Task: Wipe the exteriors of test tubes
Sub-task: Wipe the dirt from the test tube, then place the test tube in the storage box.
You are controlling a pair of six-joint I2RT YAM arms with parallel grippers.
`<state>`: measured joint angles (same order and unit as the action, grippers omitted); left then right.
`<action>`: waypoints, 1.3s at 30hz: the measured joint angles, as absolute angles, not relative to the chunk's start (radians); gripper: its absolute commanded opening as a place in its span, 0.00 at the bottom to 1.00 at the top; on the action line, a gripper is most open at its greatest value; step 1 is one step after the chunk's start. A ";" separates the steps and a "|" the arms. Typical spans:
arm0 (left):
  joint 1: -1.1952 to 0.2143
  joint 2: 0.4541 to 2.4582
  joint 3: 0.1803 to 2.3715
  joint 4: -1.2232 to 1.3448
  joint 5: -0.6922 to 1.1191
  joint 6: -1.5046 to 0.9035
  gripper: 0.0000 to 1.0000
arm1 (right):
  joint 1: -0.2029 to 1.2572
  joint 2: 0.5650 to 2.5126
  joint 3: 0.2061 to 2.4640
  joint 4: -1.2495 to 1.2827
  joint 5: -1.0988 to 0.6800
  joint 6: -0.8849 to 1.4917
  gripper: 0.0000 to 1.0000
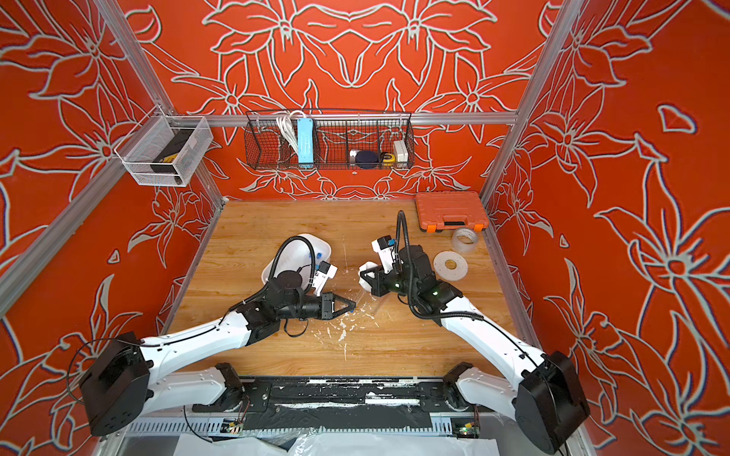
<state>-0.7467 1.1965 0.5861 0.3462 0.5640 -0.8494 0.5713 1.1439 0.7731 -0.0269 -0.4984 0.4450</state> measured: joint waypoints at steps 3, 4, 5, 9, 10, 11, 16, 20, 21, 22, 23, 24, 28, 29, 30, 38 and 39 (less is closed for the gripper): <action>-0.748 1.188 0.586 0.351 0.576 -0.858 0.08 | 0.535 1.189 0.820 -0.032 -0.514 0.425 0.00; -0.748 1.184 0.586 0.350 0.579 -0.861 0.07 | 0.523 1.208 0.840 -0.033 -0.521 0.419 0.00; -0.748 1.180 0.586 0.349 0.579 -0.862 0.07 | 0.511 1.226 0.858 -0.034 -0.527 0.413 0.00; -0.748 1.159 0.586 0.338 0.579 -0.863 0.07 | 0.460 1.290 0.937 -0.044 -0.549 0.394 0.00; -0.748 1.153 0.586 0.336 0.579 -0.863 0.08 | 0.445 1.304 0.960 -0.049 -0.558 0.390 0.00; -0.748 1.147 0.586 0.331 0.578 -0.861 0.08 | 0.433 1.315 0.978 -0.052 -0.562 0.387 0.00; -0.748 1.116 0.592 0.265 0.534 -0.834 0.07 | 0.356 1.349 1.050 -0.059 -0.591 0.381 0.00; -0.738 1.111 0.656 0.105 0.419 -0.765 0.07 | 0.323 1.345 1.048 -0.067 -0.606 0.381 0.00; -0.726 1.111 0.678 0.066 0.396 -0.746 0.07 | 0.321 1.341 1.037 -0.067 -0.608 0.381 0.00; -0.711 1.111 0.699 0.032 0.358 -0.726 0.07 | 0.321 1.333 1.019 -0.068 -0.612 0.381 0.00; -0.693 1.111 0.718 0.002 0.334 -0.706 0.07 | 0.321 1.322 0.997 -0.068 -0.615 0.381 0.00; -0.673 1.112 0.735 -0.026 0.297 -0.686 0.07 | 0.321 1.308 0.970 -0.069 -0.619 0.382 0.00; -0.599 1.166 0.816 -0.130 0.139 -0.591 0.07 | 0.321 1.245 0.833 -0.068 -0.633 0.394 0.00; -0.587 1.193 0.834 -0.142 0.103 -0.570 0.06 | 0.321 1.234 0.805 -0.068 -0.636 0.400 0.00; -0.573 1.228 0.849 -0.150 0.070 -0.547 0.06 | 0.321 1.222 0.778 -0.067 -0.641 0.408 0.00; -0.469 1.516 0.879 -0.160 -0.082 -0.416 0.04 | 0.321 1.127 0.647 -0.070 -0.661 0.441 0.00; -0.461 1.524 0.883 -0.159 -0.092 -0.404 0.05 | 0.321 1.110 0.641 -0.074 -0.661 0.441 0.00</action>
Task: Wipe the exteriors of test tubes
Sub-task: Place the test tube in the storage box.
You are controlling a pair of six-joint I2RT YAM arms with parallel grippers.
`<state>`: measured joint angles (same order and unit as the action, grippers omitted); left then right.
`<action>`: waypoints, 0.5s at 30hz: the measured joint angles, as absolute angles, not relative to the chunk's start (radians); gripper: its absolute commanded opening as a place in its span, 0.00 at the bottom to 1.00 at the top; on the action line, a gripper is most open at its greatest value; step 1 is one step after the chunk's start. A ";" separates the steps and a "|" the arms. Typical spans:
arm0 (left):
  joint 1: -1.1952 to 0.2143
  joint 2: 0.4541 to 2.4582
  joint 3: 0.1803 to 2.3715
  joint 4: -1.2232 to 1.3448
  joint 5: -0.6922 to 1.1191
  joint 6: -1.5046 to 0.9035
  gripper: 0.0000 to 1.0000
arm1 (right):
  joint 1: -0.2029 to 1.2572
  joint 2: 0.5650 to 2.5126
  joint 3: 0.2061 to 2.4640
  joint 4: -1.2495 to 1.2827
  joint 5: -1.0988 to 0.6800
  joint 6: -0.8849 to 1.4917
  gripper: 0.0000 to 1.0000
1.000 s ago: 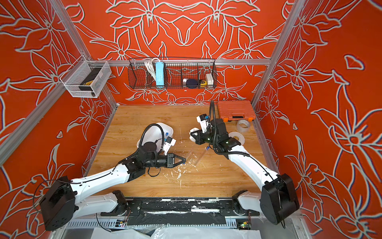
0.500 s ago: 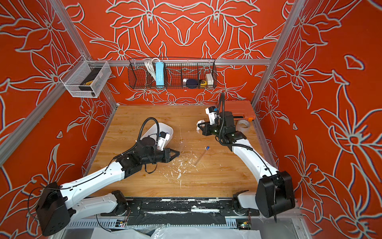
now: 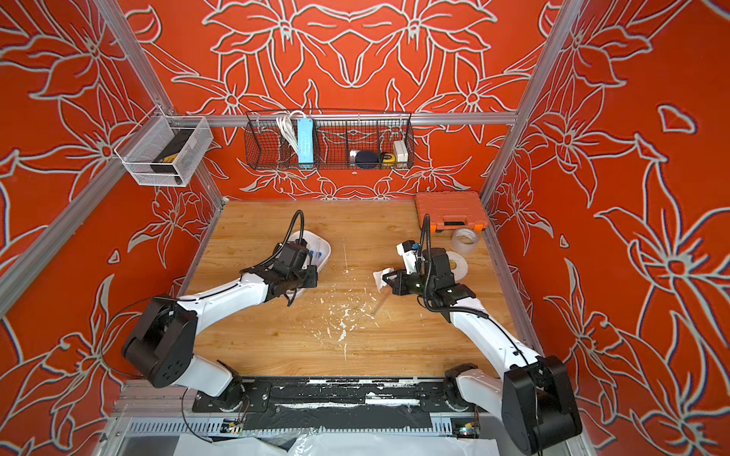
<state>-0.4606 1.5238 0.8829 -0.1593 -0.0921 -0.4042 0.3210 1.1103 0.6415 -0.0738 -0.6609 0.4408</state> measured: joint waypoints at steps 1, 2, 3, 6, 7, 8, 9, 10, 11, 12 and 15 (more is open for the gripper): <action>-0.452 1.528 0.884 -0.156 -0.101 -0.396 0.05 | 0.321 1.094 0.637 -0.075 -0.662 0.441 0.00; -0.444 1.530 0.885 -0.157 -0.107 -0.391 0.05 | 0.321 1.082 0.635 -0.076 -0.663 0.441 0.00; -0.435 1.533 0.886 -0.154 -0.108 -0.385 0.05 | 0.321 1.070 0.633 -0.076 -0.664 0.442 0.00; -0.423 1.535 0.889 -0.152 -0.112 -0.373 0.05 | 0.321 1.055 0.631 -0.075 -0.667 0.445 0.00; -0.421 1.535 0.890 -0.152 -0.111 -0.370 0.05 | 0.321 1.055 0.630 -0.075 -0.667 0.447 0.00; -0.421 1.534 0.890 -0.152 -0.110 -0.366 0.05 | 0.321 1.055 0.628 -0.075 -0.668 0.448 0.00; -0.420 1.534 0.890 -0.153 -0.108 -0.364 0.05 | 0.321 1.055 0.625 -0.076 -0.669 0.450 0.00; -0.420 1.533 0.892 -0.157 -0.107 -0.362 0.05 | 0.321 1.055 0.622 -0.075 -0.671 0.452 0.00; -0.419 1.533 0.897 -0.165 -0.107 -0.360 0.05 | 0.321 1.055 0.619 -0.075 -0.671 0.454 0.00; -0.418 1.531 0.904 -0.177 -0.107 -0.359 0.05 | 0.321 1.055 0.617 -0.075 -0.672 0.456 0.00; -0.411 1.522 0.934 -0.217 -0.107 -0.355 0.05 | 0.321 1.055 0.608 -0.073 -0.674 0.461 0.00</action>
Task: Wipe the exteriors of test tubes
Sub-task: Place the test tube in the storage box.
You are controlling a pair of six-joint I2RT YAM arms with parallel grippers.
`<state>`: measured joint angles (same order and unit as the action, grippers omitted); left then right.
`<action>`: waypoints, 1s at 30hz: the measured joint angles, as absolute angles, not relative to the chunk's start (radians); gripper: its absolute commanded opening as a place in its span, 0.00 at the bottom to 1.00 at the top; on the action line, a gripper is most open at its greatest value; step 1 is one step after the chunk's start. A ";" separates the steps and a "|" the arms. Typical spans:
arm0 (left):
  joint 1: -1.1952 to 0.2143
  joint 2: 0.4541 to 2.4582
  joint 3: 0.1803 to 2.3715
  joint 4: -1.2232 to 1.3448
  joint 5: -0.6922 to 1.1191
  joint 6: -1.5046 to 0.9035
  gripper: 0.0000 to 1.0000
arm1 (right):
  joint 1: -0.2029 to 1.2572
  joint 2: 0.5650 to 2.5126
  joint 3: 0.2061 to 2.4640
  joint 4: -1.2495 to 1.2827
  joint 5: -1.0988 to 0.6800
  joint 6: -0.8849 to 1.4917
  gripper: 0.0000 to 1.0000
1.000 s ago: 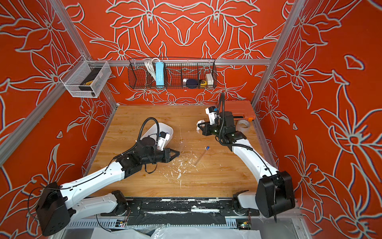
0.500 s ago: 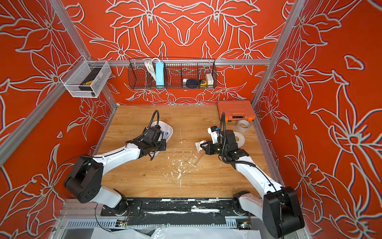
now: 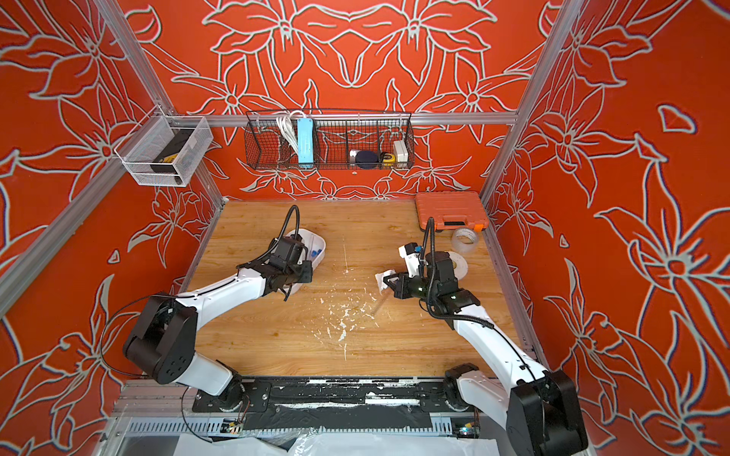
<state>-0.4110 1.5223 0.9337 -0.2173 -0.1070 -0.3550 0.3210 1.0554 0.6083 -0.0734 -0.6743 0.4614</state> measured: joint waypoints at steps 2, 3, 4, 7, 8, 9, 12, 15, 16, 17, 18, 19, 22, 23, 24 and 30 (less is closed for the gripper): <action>-0.402 1.514 0.963 -0.241 -0.107 -0.352 0.06 | 0.321 1.055 0.603 -0.073 -0.675 0.463 0.00; -0.396 1.510 0.979 -0.249 -0.108 -0.350 0.06 | 0.321 1.055 0.601 -0.074 -0.675 0.464 0.00; -0.389 1.507 0.995 -0.253 -0.109 -0.346 0.06 | 0.321 1.055 0.599 -0.074 -0.675 0.464 0.00; -0.370 1.507 1.026 -0.253 -0.108 -0.337 0.06 | 0.321 1.055 0.597 -0.074 -0.675 0.464 0.00; -0.361 1.507 1.031 -0.253 -0.107 -0.335 0.07 | 0.321 1.055 0.596 -0.074 -0.675 0.464 0.00; -0.352 1.510 1.032 -0.253 -0.107 -0.333 0.07 | 0.321 1.055 0.596 -0.074 -0.675 0.464 0.00; -0.327 1.549 1.031 -0.250 -0.107 -0.327 0.07 | 0.321 1.053 0.596 -0.075 -0.675 0.464 0.00; -0.314 1.609 1.022 -0.244 -0.109 -0.319 0.07 | 0.321 1.047 0.596 -0.076 -0.676 0.464 0.00; -0.313 1.621 1.015 -0.244 -0.109 -0.317 0.08 | 0.321 1.045 0.596 -0.077 -0.677 0.463 0.00; -0.313 1.633 1.004 -0.244 -0.109 -0.315 0.09 | 0.321 1.042 0.596 -0.076 -0.678 0.463 0.00; -0.313 1.640 0.995 -0.244 -0.109 -0.314 0.10 | 0.321 1.040 0.596 -0.076 -0.679 0.463 0.00; -0.313 1.644 0.989 -0.244 -0.109 -0.313 0.12 | 0.321 1.040 0.596 -0.076 -0.679 0.463 0.00; -0.313 1.653 0.976 -0.245 -0.111 -0.310 0.37 | 0.321 1.039 0.596 -0.077 -0.679 0.463 0.00; -0.313 1.654 0.974 -0.245 -0.112 -0.306 0.51 | 0.321 1.039 0.596 -0.077 -0.679 0.463 0.00; -0.313 1.653 0.974 -0.245 -0.115 -0.309 0.62 | 0.321 1.039 0.596 -0.077 -0.679 0.463 0.00; -0.354 1.620 1.028 -0.309 -0.147 -0.324 0.79 | 0.321 1.038 0.598 -0.096 -0.673 0.459 0.00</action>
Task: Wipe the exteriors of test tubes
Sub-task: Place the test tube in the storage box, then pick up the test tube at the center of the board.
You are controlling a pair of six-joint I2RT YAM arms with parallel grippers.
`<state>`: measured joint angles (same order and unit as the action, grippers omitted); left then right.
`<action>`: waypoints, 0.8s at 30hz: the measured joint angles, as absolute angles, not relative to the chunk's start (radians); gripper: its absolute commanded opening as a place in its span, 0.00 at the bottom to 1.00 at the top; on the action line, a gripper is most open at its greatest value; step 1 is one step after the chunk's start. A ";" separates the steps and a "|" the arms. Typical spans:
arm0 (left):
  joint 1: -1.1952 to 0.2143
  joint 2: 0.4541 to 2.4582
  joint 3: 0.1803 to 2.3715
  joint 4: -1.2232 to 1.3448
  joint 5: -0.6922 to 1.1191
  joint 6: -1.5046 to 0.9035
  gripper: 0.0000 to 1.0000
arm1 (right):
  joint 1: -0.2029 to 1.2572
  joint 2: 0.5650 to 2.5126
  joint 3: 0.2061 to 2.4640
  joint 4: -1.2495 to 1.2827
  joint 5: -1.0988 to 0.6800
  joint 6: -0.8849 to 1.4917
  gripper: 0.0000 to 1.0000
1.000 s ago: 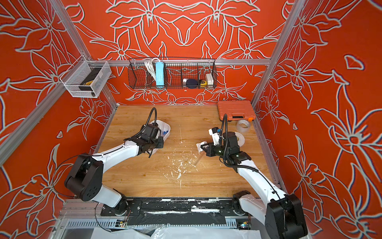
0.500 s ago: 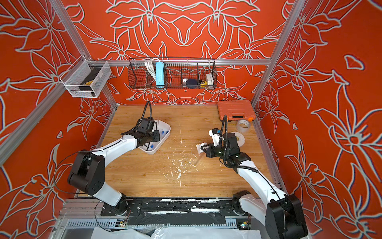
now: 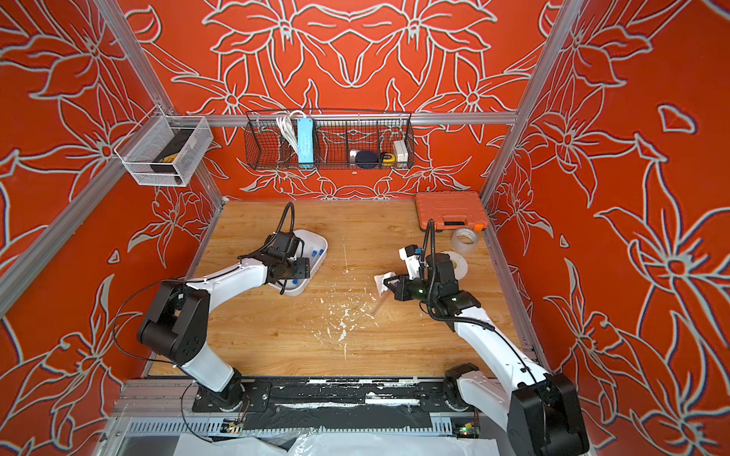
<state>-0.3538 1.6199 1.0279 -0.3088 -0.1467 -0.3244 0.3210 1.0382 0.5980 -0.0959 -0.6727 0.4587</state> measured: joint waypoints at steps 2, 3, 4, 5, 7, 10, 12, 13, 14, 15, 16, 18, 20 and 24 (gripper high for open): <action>-0.400 1.587 1.071 -0.331 -0.159 -0.326 0.80 | 0.321 1.037 0.609 -0.125 -0.661 0.453 0.00; -0.436 1.565 1.100 -0.341 -0.165 -0.327 0.80 | 0.321 1.035 0.619 -0.144 -0.648 0.448 0.00; -0.468 1.549 1.122 -0.346 -0.168 -0.326 0.80 | 0.321 1.033 0.629 -0.163 -0.635 0.442 0.00; -0.513 1.530 1.148 -0.350 -0.170 -0.326 0.79 | 0.320 1.032 0.645 -0.186 -0.618 0.434 0.00; -0.593 1.507 1.182 -0.350 -0.171 -0.326 0.77 | 0.314 1.032 0.675 -0.224 -0.586 0.422 0.00; -0.725 1.501 1.197 -0.337 -0.164 -0.331 0.74 | 0.279 1.034 0.699 -0.260 -0.551 0.414 0.00; -0.802 1.521 1.193 -0.329 -0.160 -0.340 0.72 | 0.238 1.042 0.699 -0.279 -0.530 0.414 0.00; -0.832 1.536 1.193 -0.325 -0.158 -0.343 0.72 | 0.219 1.047 0.699 -0.291 -0.521 0.417 0.00; -0.865 1.562 1.193 -0.316 -0.154 -0.348 0.71 | 0.197 1.052 0.699 -0.303 -0.510 0.419 0.00; -0.889 1.589 1.193 -0.307 -0.150 -0.354 0.71 | 0.175 1.055 0.699 -0.317 -0.498 0.422 0.00; -0.910 1.618 1.193 -0.299 -0.147 -0.358 0.70 | 0.156 1.055 0.699 -0.325 -0.491 0.425 0.00; -0.943 1.681 1.190 -0.282 -0.147 -0.368 0.70 | 0.107 1.055 0.698 -0.345 -0.484 0.428 0.00; -0.968 1.732 1.188 -0.266 -0.148 -0.380 0.70 | 0.065 1.055 0.694 -0.354 -0.483 0.429 0.00; -1.007 1.826 1.196 -0.237 -0.157 -0.390 0.69 | 0.002 1.045 0.670 -0.369 -0.491 0.429 0.00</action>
